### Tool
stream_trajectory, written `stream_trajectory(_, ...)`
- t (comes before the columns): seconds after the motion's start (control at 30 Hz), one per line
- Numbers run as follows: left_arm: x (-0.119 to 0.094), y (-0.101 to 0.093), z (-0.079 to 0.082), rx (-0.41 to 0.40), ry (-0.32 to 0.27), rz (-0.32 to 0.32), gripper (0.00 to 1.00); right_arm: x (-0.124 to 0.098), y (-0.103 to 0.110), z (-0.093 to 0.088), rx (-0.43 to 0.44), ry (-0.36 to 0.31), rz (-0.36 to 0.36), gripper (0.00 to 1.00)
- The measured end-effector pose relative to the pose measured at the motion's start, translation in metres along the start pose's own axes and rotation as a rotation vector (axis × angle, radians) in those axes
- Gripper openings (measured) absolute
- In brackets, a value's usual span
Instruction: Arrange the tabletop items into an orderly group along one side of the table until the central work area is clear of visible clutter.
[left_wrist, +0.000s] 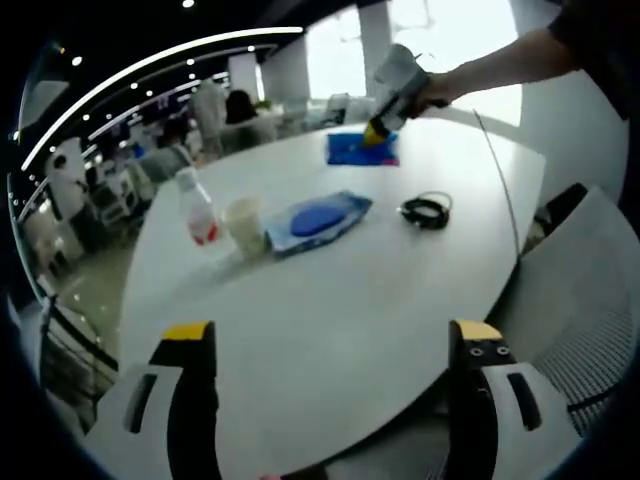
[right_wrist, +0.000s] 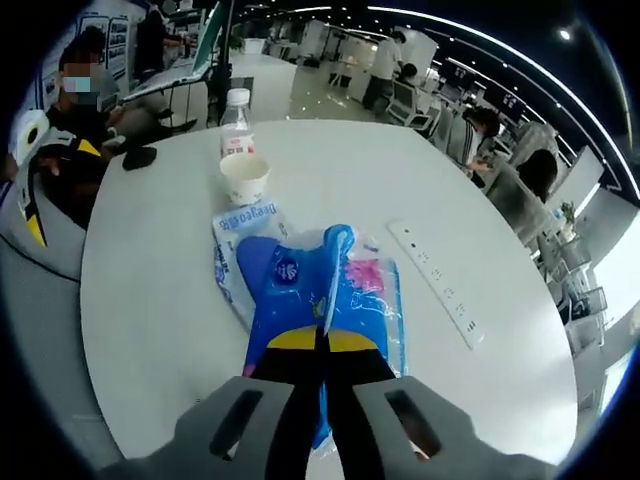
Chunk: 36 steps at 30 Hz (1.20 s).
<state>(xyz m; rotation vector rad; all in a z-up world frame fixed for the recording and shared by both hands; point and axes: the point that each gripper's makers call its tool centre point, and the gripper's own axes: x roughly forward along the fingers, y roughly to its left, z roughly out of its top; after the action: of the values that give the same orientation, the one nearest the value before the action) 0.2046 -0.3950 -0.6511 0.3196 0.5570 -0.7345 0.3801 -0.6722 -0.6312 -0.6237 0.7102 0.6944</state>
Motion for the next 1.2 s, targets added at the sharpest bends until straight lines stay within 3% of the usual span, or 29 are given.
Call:
stream_trajectory(0.53,0.000,0.001,-0.002,0.000,0.016,0.005,0.93,-0.011,-0.008,-0.017,-0.144,0.048,0.069,0.00)
stream_trajectory(0.87,0.001,0.001,-0.006,0.002,0.036,0.007,0.92,0.001,-0.020,-0.048,-0.297,0.111,0.114,0.00)
stream_trajectory(1.2,0.001,0.000,-0.011,0.008,0.062,0.003,0.92,0.002,-0.009,-0.069,-0.373,0.153,0.143,0.00)
